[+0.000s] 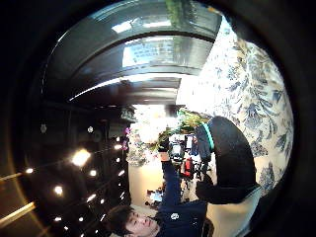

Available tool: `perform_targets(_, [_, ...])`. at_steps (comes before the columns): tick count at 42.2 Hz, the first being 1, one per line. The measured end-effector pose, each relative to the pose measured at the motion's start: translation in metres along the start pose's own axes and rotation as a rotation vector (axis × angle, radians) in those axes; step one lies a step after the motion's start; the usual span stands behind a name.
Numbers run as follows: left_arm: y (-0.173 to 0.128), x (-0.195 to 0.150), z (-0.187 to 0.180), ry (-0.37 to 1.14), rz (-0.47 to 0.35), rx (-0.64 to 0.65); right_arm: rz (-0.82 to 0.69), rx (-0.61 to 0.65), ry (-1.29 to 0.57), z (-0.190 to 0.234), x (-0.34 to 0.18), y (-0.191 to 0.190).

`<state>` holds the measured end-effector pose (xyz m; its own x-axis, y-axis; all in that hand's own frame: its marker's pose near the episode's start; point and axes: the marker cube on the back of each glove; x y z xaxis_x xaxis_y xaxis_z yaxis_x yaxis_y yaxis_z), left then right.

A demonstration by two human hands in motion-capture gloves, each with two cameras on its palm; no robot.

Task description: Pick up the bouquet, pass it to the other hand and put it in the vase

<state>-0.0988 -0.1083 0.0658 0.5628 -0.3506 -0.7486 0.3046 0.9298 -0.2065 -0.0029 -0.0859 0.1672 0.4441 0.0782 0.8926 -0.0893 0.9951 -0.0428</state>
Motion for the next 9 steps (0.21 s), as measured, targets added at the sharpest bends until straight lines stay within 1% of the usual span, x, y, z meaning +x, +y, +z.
perform_targets(7, [-0.021, -0.013, 0.001, -0.019, 0.003, 0.005, -0.008, -0.011, -0.012, 0.000, 0.007, -0.007])
perform_targets(9, [-0.017, -0.010, -0.001, -0.017, -0.006, 0.007, -0.002, -0.009, -0.017, -0.001, 0.003, -0.005])
